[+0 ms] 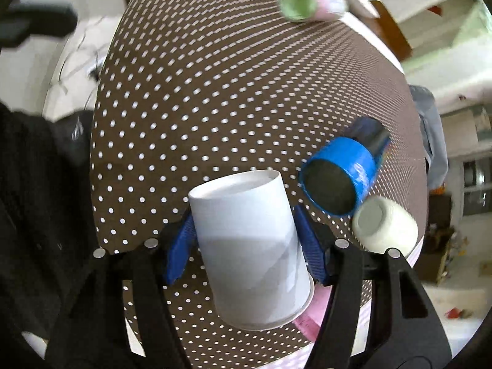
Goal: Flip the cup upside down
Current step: 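Lift the white cup with the right gripper, turn it mouth down, set it down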
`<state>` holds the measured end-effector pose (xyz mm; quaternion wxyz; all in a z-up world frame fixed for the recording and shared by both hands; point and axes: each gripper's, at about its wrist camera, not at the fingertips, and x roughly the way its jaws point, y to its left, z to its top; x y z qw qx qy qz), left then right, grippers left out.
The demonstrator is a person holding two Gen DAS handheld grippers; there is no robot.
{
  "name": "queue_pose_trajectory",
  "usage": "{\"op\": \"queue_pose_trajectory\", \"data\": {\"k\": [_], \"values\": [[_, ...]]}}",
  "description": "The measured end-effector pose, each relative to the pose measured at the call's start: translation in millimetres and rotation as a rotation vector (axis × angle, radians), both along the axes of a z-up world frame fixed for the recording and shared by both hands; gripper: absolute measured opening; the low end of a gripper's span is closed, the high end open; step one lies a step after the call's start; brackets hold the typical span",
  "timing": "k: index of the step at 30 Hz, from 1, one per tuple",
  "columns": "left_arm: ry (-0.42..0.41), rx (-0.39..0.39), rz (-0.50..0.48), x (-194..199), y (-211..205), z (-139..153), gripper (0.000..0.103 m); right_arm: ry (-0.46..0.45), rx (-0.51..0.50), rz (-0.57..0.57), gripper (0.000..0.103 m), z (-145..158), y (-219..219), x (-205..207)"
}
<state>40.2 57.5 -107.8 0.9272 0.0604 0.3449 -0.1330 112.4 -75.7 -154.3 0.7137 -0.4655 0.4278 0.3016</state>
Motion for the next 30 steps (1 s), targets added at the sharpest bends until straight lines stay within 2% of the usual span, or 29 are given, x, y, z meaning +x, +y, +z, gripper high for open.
{"op": "queue_pose_trajectory", "data": {"k": [5, 8, 11, 17, 25, 30], "values": [[-0.018, 0.001, -0.017, -1.4, -8.2, 8.0, 0.086, -0.013, 0.165, -0.088, 0.062, 21.2, -18.6, 2.9], [-0.029, 0.002, -0.023, -2.2, -12.4, 13.6, 0.086, -0.022, 0.297, -0.158, 0.062, 34.6, -32.3, 2.2], [-0.039, 0.000, -0.024, -2.6, -15.1, 18.2, 0.086, -0.017, 0.458, -0.232, 0.062, 47.1, -45.0, 2.9], [-0.057, -0.012, -0.015, -4.6, -16.8, 27.0, 0.086, 0.020, 0.849, -0.388, 0.062, 56.8, -66.0, 1.5], [-0.058, -0.018, -0.003, -4.0, -16.3, 28.9, 0.086, -0.079, 1.075, -0.542, 0.062, 43.6, -77.2, -2.3], [-0.042, -0.017, 0.003, 0.9, -14.8, 25.9, 0.086, -0.156, 1.086, -0.592, 0.062, 25.3, -69.0, -4.7]]}}
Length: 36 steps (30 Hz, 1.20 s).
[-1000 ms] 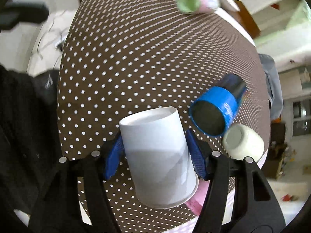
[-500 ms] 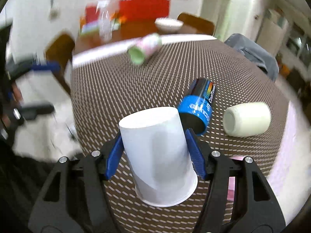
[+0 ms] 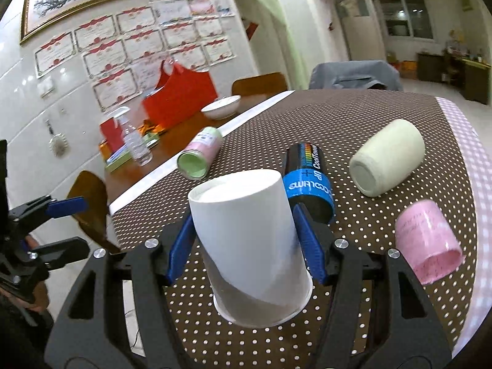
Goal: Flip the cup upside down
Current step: 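Lift the white cup with the right gripper, turn it mouth down, set it down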
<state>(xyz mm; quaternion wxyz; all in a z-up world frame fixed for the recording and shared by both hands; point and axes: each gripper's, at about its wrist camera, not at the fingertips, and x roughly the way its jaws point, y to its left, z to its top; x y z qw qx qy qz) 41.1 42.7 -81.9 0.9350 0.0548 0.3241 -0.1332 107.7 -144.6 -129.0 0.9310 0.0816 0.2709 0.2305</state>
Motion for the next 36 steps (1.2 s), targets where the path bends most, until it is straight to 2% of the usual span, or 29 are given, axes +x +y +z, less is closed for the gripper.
{"op": "queue_pose_trajectory", "data": {"k": [9, 13, 16, 24, 36], "values": [[0.021, -0.003, 0.003, 6.1, 0.3, -6.3, 0.086, 0.038, -0.053, -0.044, 0.064, -27.4, 7.6, -2.5], [0.023, -0.001, 0.000, 5.7, -1.0, -7.1, 0.086, 0.046, -0.042, -0.074, 0.087, -27.4, 4.5, -10.5], [0.019, 0.000, -0.003, 4.5, -2.1, -6.3, 0.086, 0.029, -0.045, -0.102, 0.097, -19.3, 0.4, -16.6], [-0.015, 0.006, -0.008, -3.7, -9.5, 2.8, 0.086, 0.014, -0.059, -0.176, 0.097, 2.7, -9.5, -27.2], [-0.087, 0.013, 0.003, -15.1, -19.4, 24.9, 0.086, -0.008, -0.035, -0.217, 0.097, 44.7, -23.8, -48.8]]}}
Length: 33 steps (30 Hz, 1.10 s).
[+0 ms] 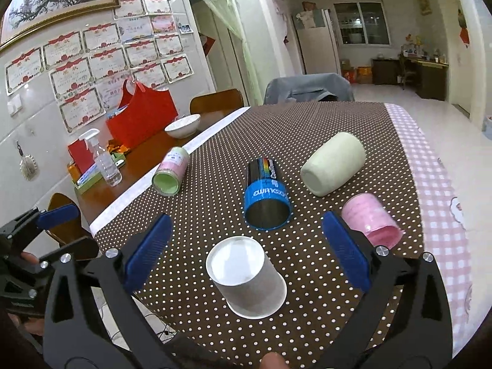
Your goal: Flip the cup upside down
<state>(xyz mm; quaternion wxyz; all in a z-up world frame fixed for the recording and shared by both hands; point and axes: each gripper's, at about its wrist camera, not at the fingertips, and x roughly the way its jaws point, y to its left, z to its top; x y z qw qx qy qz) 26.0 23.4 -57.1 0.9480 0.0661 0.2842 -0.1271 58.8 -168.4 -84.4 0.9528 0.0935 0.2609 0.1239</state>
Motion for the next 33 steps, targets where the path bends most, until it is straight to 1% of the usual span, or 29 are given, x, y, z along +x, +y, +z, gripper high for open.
{"op": "queue_pose_trajectory", "data": {"k": [9, 18, 27, 33], "values": [[-0.073, 0.018, 0.032, -12.0, -7.5, 22.2, 0.086, -0.054, 0.012, -0.042, 0.097, 38.8, -9.8, -24.7], [-0.125, 0.033, 0.073, -22.9, -14.1, 39.7, 0.086, -0.110, 0.012, -0.095, 0.097, 66.8, -19.7, -56.1], [-0.171, 0.031, 0.107, -37.0, -16.2, 57.7, 0.086, -0.160, 0.003, -0.141, 0.097, 77.5, -22.4, -84.3], [-0.189, 0.035, 0.125, -45.2, -18.4, 61.7, 0.086, -0.180, -0.002, -0.165, 0.097, 80.0, -22.1, -95.0]]}}
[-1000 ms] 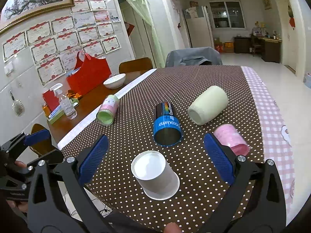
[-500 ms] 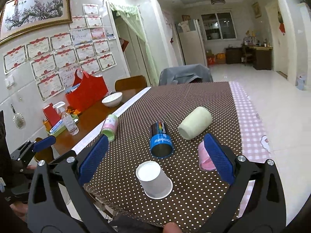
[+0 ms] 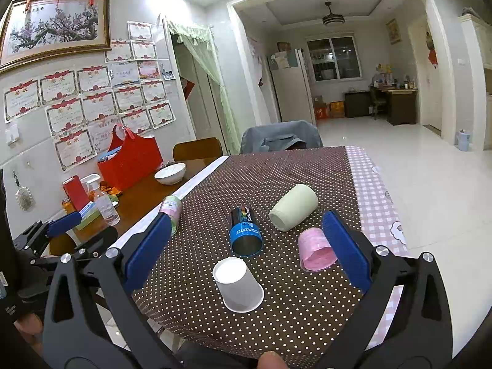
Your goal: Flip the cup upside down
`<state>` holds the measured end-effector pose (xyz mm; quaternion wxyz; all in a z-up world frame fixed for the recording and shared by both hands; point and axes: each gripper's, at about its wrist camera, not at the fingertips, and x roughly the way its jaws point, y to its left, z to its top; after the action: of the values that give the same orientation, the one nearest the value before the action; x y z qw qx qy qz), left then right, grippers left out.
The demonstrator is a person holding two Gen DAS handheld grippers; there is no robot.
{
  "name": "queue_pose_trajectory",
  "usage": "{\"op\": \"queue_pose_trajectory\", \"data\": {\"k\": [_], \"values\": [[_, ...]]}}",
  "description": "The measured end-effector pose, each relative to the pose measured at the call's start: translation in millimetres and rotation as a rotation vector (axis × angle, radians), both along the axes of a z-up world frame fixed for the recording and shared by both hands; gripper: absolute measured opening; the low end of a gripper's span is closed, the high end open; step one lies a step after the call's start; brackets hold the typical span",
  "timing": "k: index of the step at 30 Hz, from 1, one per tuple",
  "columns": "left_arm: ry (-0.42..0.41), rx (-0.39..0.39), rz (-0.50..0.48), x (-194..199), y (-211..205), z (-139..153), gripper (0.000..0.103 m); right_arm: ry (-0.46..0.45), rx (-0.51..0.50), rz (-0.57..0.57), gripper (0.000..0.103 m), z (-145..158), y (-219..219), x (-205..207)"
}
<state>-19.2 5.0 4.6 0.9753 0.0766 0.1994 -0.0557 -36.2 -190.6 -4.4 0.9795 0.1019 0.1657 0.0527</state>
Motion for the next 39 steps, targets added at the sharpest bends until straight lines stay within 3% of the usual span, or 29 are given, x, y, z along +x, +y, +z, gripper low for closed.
{"op": "queue_pose_trajectory", "data": {"k": [16, 39], "values": [[-0.044, -0.014, 0.025, -25.7, 1.6, 6.2, 0.086, -0.031, -0.051, -0.036, 0.097, 5.1, 14.7, -12.7], [-0.048, -0.044, 0.053, -24.8, 8.1, 6.2, 0.086, 0.002, -0.048, -0.024, 0.097, -1.3, 17.3, -5.0]]}}
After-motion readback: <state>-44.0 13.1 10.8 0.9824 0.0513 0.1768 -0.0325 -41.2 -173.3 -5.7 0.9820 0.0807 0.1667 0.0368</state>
